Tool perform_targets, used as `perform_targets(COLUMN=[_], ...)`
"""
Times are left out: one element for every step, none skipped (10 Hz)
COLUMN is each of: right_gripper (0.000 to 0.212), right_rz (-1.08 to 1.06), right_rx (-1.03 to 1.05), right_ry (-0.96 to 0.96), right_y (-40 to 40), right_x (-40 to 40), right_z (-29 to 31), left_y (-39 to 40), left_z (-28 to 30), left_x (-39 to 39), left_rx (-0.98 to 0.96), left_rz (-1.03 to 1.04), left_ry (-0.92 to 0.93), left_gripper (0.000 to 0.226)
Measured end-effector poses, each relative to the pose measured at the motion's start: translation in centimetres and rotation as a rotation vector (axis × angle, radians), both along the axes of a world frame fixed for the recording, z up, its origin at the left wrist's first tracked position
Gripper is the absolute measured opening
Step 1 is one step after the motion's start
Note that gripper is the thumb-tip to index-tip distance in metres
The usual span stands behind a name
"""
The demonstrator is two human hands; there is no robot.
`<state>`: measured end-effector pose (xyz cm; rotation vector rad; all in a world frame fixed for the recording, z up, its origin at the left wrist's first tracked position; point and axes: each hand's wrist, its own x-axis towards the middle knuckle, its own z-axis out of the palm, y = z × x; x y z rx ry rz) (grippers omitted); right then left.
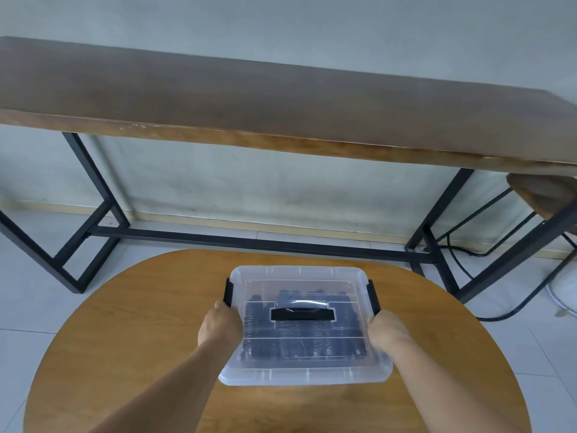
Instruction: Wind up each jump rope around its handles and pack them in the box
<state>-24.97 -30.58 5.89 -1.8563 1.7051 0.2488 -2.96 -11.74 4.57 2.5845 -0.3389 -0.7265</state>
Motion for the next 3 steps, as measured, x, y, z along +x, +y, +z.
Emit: perform_targets(right_gripper=[0.043, 0.026, 0.038], right_rz=[0.175, 0.364, 0.48], right_rx=[-0.228, -0.269, -0.196], right_ry=[0.112, -0.026, -0.233], right_y=[1.0, 1.9, 2.4], right_x=[1.5, 4.5, 8.1], right_z=[1.3, 3.9, 8.1], left_y=[-0.2, -1.7, -3.5], left_z=[0.9, 3.4, 8.0], left_x=[-0.1, 0.5, 0.8], left_rx=[-0.047, -0.156, -0.258], left_rz=[-0.113, -0.229, -0.413], left_ry=[-0.21, -0.176, 0.022], left_gripper=[0.042, 0.029, 0.036])
